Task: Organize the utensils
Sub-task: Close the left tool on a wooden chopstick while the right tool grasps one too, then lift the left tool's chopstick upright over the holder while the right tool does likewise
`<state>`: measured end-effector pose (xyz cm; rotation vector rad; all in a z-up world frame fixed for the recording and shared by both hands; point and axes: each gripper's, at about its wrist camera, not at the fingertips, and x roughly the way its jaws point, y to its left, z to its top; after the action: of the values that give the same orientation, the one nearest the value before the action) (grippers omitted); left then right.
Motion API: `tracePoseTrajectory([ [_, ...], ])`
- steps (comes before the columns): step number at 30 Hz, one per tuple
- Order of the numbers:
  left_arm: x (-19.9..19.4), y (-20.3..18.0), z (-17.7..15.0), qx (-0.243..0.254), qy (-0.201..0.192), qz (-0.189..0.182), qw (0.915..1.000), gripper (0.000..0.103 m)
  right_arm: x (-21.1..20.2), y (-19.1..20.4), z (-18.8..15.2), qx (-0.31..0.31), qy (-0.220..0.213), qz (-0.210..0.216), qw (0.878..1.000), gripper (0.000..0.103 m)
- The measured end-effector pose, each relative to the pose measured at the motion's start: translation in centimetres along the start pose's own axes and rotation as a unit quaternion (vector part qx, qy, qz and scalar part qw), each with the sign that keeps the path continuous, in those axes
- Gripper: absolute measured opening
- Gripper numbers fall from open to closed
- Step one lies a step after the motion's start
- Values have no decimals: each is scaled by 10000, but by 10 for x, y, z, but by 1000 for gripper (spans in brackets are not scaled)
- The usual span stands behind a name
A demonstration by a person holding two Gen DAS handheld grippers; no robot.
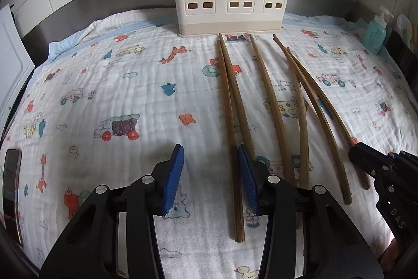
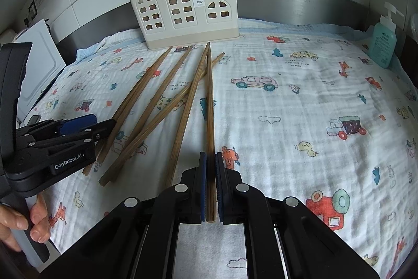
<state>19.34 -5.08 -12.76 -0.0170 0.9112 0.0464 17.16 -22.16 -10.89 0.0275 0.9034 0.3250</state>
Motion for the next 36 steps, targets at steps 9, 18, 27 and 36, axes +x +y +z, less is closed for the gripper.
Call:
tracePoseTrajectory([
  [9,-1,13,0,-24,-100,52,9999,20,-1,0,0,-24,-4,-9,10000,7],
  [18,-2,15,-2,126,-288,-271,9991,13,-2,0,-1,-89,-31,-65,9999,6],
  [27,-15,26,3,118,-427,-568,9974,6,-19,6,8,-166,-278,-208,9993,6],
  [36,-55,34,17,278,-913,-773,9924,6,-65,12,37,-335,-902,-227,9951,6],
])
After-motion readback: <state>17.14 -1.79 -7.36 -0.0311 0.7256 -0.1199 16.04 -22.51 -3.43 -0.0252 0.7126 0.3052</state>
